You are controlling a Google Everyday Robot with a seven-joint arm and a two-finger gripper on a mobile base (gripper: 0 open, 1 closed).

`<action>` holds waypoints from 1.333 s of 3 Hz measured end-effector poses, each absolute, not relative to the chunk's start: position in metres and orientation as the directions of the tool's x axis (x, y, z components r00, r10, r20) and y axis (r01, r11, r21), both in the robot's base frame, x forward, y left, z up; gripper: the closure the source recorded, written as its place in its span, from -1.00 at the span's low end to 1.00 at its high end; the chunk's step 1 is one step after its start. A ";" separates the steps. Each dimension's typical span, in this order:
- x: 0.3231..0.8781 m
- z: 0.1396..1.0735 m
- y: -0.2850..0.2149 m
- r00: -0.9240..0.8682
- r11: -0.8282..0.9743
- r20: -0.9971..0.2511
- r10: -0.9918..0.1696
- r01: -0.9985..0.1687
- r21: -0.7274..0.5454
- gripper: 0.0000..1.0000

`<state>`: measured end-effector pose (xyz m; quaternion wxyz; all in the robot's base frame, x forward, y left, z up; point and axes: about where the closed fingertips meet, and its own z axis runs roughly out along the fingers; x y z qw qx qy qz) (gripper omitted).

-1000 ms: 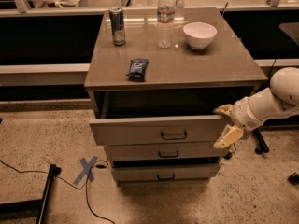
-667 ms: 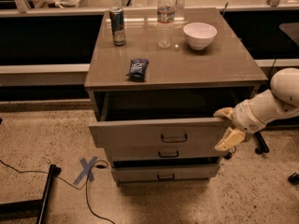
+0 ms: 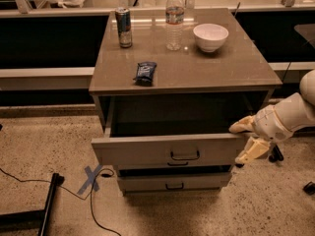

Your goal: Open top drawer

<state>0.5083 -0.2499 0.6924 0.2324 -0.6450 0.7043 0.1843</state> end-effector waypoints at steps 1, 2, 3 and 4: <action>0.491 0.715 -0.251 -0.027 0.072 -0.585 -0.811 -0.996 -0.054 -0.46; 0.484 0.728 -0.257 -0.024 0.079 -0.599 -0.801 -0.995 -0.066 -0.48; 0.501 0.737 -0.265 -0.033 0.100 -0.589 -0.808 -0.992 -0.081 -0.44; 0.546 0.740 -0.270 -0.047 0.130 -0.571 -0.820 -0.986 -0.105 -0.10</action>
Offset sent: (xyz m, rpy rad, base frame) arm -0.0339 -0.0166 0.0550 0.0576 -0.0513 0.0105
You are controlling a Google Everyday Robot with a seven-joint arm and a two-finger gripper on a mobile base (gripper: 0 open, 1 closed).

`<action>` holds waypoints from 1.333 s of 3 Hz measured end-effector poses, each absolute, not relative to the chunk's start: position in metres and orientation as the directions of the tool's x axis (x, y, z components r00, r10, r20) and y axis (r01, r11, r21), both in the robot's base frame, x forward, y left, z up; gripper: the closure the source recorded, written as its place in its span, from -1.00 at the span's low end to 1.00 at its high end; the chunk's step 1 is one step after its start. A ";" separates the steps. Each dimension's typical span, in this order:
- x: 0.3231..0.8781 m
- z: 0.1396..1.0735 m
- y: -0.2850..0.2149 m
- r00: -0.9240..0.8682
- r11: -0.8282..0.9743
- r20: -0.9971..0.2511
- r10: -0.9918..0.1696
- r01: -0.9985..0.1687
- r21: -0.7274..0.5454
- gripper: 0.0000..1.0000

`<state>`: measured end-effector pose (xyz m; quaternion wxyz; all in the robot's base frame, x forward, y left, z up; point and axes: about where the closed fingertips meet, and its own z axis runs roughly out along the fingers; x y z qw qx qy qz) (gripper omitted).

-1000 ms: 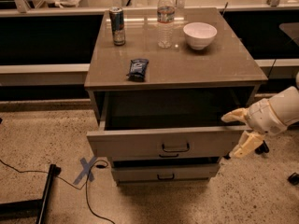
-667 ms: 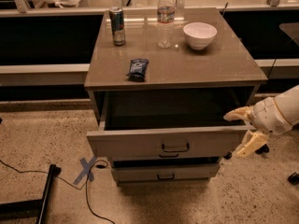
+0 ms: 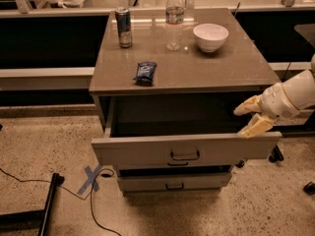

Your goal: Open top drawer

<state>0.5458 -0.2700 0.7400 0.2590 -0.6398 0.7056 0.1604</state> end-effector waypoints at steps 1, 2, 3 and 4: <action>0.587 0.725 -0.264 -0.059 0.143 -0.538 -0.841 -0.983 -0.115 -0.04; 0.610 0.703 -0.264 -0.090 0.171 -0.523 -0.847 -0.979 -0.108 0.16; 0.619 0.685 -0.267 -0.109 0.192 -0.512 -0.852 -0.975 -0.113 0.28; 0.617 0.676 -0.263 -0.099 0.185 -0.521 -0.848 -0.976 -0.116 0.28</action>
Offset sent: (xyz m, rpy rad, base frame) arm 0.0922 0.0032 -0.0605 -0.0791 0.0086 -0.0909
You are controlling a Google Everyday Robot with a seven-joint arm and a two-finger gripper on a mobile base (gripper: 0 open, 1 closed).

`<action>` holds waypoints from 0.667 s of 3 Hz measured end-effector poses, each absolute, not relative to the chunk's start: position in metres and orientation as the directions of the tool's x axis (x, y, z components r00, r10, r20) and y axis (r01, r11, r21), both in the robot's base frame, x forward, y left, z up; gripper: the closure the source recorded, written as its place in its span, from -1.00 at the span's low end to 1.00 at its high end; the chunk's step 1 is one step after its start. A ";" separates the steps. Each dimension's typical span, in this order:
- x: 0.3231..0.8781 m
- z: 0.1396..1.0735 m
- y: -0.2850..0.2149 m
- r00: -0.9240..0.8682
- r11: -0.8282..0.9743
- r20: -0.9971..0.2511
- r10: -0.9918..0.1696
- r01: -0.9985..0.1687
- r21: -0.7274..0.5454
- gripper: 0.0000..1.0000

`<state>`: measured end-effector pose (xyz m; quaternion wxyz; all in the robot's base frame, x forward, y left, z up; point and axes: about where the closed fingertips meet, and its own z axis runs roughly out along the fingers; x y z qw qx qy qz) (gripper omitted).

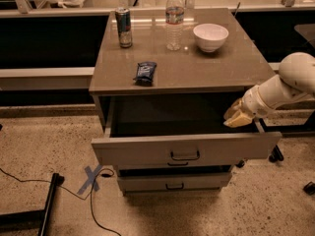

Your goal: Open top drawer

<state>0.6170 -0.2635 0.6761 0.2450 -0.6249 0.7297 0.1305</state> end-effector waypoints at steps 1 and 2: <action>0.598 0.673 -0.254 -0.082 0.165 -0.526 -0.847 -0.980 -0.114 0.28; 0.572 0.667 -0.243 -0.075 0.146 -0.531 -0.844 -0.985 -0.093 0.30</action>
Offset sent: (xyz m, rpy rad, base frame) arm -0.0807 0.0294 -0.0140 0.0217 0.0442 0.0610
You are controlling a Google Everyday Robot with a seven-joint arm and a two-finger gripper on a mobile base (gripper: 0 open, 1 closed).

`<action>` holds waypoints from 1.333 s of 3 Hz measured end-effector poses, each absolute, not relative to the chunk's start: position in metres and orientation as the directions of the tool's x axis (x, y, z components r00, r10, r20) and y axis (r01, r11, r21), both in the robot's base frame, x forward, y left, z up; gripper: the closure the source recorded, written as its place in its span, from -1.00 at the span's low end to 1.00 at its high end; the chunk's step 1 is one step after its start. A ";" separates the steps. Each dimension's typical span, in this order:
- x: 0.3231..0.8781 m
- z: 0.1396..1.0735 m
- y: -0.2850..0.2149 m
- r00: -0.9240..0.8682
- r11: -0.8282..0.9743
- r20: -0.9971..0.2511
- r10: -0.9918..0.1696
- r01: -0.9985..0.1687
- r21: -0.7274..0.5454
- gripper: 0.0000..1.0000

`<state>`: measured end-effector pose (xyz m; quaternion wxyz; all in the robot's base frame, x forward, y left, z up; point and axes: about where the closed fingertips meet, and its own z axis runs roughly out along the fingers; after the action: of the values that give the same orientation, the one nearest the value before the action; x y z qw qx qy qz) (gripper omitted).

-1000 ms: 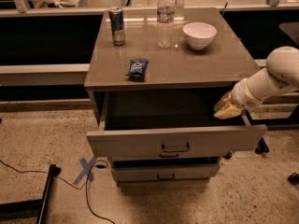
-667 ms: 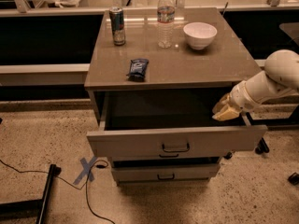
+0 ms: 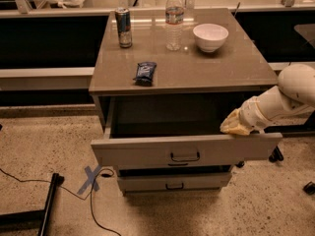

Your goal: Open top drawer

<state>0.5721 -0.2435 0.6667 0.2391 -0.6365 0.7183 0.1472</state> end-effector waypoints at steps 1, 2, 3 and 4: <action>0.560 0.661 -0.239 -0.075 0.135 -0.532 -0.843 -0.988 -0.074 0.38; 0.542 0.661 -0.234 -0.068 0.115 -0.535 -0.842 -0.992 -0.054 0.36; 0.527 0.672 -0.230 -0.049 0.096 -0.542 -0.839 -0.994 -0.058 0.30; 0.522 0.683 -0.230 -0.041 0.096 -0.555 -0.831 -0.993 -0.071 0.20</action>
Offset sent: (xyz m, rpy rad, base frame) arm -0.0549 0.0137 -0.0012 0.0118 0.0571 0.0546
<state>0.5225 -0.2298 0.6834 0.2383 -0.6503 0.7010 0.1702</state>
